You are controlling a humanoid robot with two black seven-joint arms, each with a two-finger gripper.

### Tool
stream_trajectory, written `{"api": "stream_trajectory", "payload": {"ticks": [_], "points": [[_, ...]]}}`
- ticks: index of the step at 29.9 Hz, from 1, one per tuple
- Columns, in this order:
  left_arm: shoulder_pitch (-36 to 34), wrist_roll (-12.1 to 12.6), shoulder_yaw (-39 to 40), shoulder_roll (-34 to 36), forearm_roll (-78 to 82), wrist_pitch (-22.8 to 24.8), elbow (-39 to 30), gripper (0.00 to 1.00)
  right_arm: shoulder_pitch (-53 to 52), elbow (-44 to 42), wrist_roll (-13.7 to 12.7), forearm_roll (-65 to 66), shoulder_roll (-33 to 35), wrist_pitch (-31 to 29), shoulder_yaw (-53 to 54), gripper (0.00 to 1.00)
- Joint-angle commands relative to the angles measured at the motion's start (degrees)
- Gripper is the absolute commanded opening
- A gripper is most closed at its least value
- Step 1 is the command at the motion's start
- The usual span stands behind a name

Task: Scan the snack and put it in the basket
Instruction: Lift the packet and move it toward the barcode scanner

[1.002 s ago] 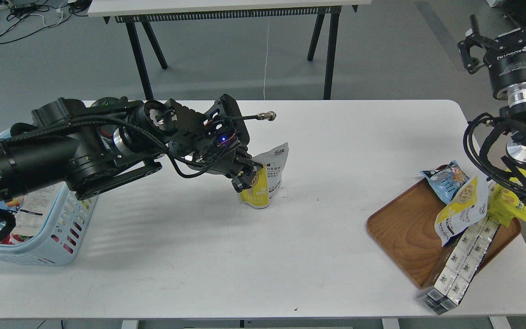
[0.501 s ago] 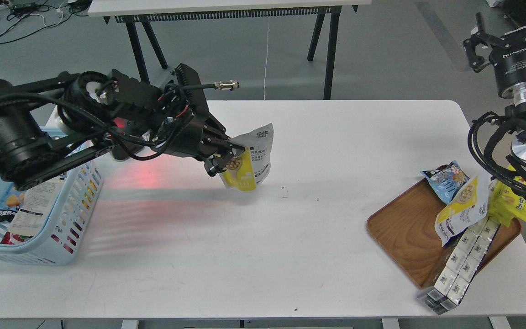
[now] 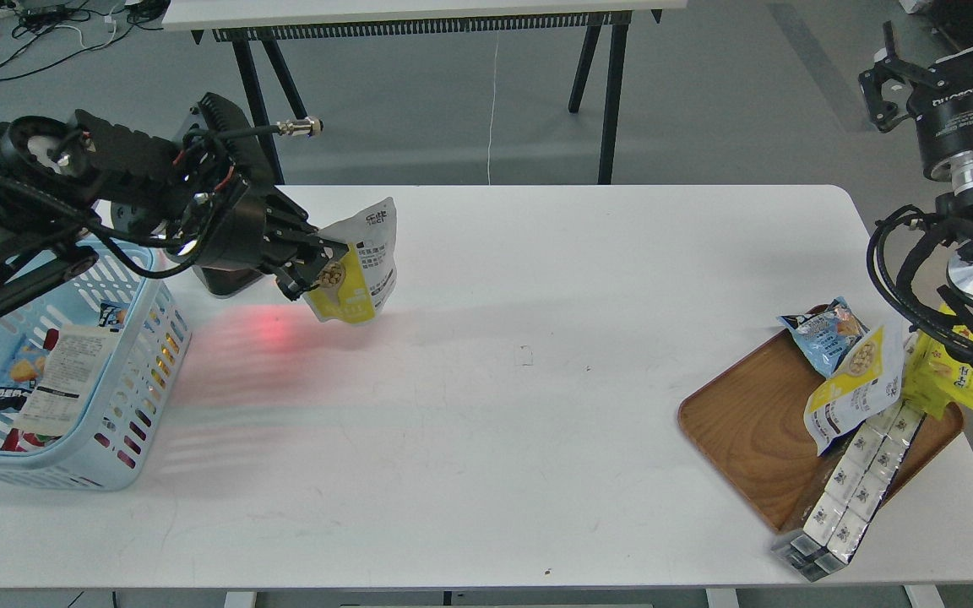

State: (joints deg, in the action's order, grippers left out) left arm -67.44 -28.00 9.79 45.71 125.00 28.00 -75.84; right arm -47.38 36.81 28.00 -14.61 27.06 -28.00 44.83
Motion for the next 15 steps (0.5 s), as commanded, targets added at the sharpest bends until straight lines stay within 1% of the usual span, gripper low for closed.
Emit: {"api": "stream_trajectory", "payload": {"ticks": [1, 5, 15], "points": [[0.99, 0.0, 0.06, 0.43, 0.0, 0.0, 1.83, 0.0, 0.01, 0.01, 0.0, 0.02, 0.01, 0.0, 0.0, 0.99], [1.96, 0.0, 0.06, 0.43, 0.0, 0.0, 4.29, 0.0, 0.01, -0.07, 0.0, 0.02, 0.01, 0.0, 0.0, 0.99], [2.14, 0.0, 0.06, 0.43, 0.0, 0.0, 6.93, 0.0, 0.01, -0.07, 0.0, 0.02, 0.1, 0.0, 0.0, 0.99]]}}
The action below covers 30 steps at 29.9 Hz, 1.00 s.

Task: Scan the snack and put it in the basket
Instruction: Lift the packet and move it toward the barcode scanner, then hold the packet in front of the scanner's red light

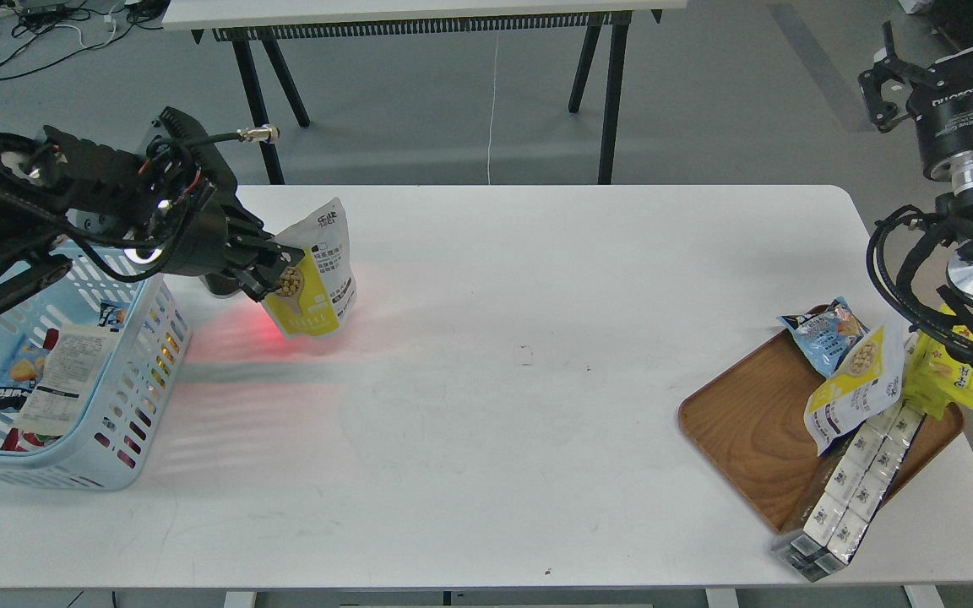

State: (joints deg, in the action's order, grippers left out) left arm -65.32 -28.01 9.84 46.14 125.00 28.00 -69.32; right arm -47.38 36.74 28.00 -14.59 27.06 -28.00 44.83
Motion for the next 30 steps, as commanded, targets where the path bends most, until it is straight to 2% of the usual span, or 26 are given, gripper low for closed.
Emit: {"api": "stream_trajectory", "payload": {"ticks": [1, 30], "points": [[0.02, 0.01, 0.0, 0.0, 0.0, 0.0, 0.41, 0.0, 0.01, 0.0, 0.0, 0.0, 0.19, 0.0, 0.0, 0.99], [-1.13, 0.01, 0.44, -0.53, 0.0, 0.0, -1.7, 0.0, 1.15, 0.0, 0.0, 0.0, 0.81, 0.0, 0.61, 0.99]]}}
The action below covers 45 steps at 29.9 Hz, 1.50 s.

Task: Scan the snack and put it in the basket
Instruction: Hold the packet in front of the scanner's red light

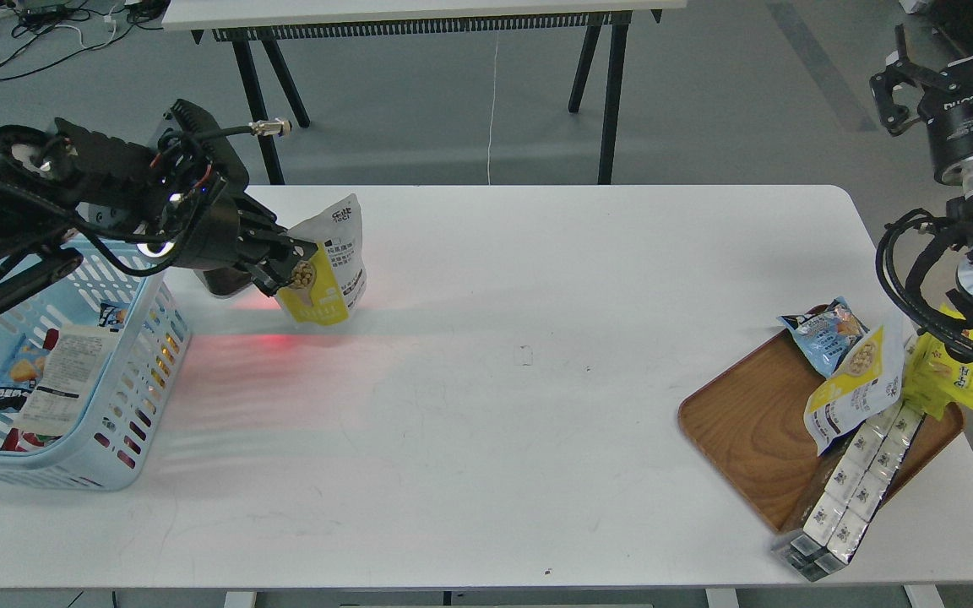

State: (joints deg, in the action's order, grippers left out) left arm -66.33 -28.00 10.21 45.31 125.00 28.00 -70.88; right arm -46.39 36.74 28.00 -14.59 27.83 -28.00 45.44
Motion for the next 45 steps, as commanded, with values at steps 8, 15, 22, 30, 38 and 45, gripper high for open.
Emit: {"api": "stream_trajectory", "payload": {"ticks": [8, 15, 22, 30, 38, 45], "points": [[-0.12, 0.0, 1.12, 0.48, 0.0, 0.0, -2.42, 0.0, 0.16, 0.09, 0.0, -0.09, 0.03, 0.0, 0.52, 0.99], [-0.91, 0.0, 1.48, 0.3, 0.0, 0.0, -1.89, 0.0, 0.16, 0.18, 0.0, -0.09, 0.03, 0.0, 0.61, 0.99], [-0.82, 0.0, 1.21, 0.39, 0.0, 0.0, -0.66, 0.0, 0.16, 1.14, 0.0, 0.0, 0.03, 0.0, 1.05, 0.99], [-0.56, 0.0, 1.39, 0.65, 0.0, 0.0, -0.57, 0.0, 0.42, 1.5, 0.0, 0.0, 0.12, 0.0, 1.14, 0.99], [-0.73, 0.0, 6.56, 4.16, 0.0, 0.0, -2.94, 0.0, 0.42, 1.67, 0.0, 0.0, 0.38, 0.0, 1.31, 0.99], [-0.91, 0.0, 7.89, 15.84, -6.32, 0.0, -10.67, 0.0, 0.42, 1.58, 0.0, 0.0, 0.47, 0.0, 1.31, 0.99]]}}
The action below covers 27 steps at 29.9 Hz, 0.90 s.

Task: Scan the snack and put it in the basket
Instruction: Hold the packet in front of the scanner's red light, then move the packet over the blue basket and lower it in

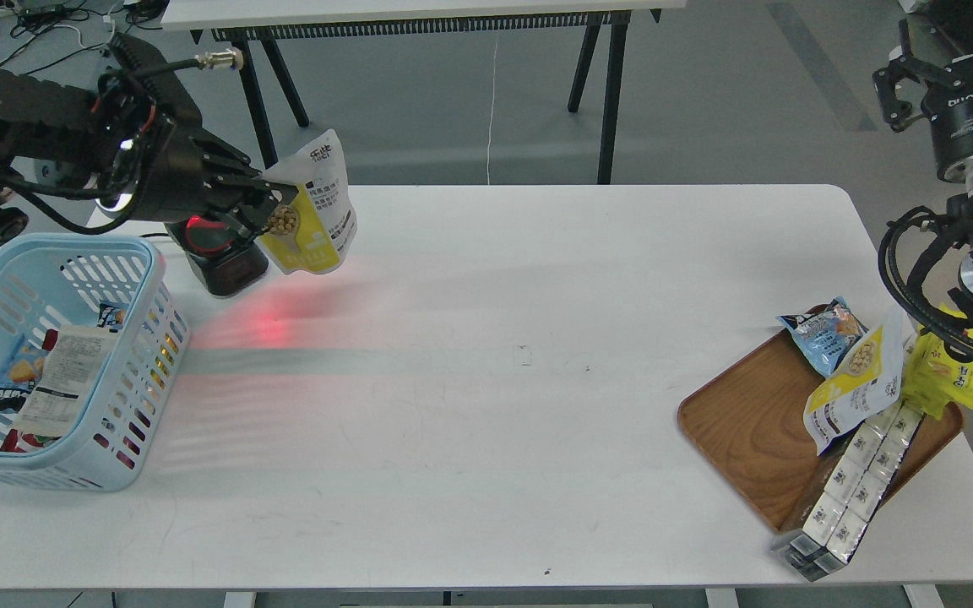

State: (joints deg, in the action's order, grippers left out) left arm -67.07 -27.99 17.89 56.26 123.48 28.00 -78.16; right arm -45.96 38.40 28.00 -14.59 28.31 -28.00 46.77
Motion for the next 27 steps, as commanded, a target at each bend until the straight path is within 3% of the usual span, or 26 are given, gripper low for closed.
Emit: {"api": "stream_trajectory", "payload": {"ticks": [1, 11, 27], "points": [[-0.17, -0.01, 0.3, 6.39, -6.22, 0.0, -4.1, 0.0, 0.0, -0.08, 0.0, 0.0, -0.01, 0.0, -0.01, 0.99], [0.79, -0.01, -0.05, 20.46, -14.93, 0.0, -4.63, 0.0, 0.0, -0.34, 0.0, 0.0, -0.09, 0.0, 0.61, 0.99], [1.59, -0.01, -6.64, 28.2, -17.31, 0.0, -4.1, 0.0, 3.25, -0.78, 0.0, 0.0, -0.18, 0.0, 3.15, 0.99]]}}
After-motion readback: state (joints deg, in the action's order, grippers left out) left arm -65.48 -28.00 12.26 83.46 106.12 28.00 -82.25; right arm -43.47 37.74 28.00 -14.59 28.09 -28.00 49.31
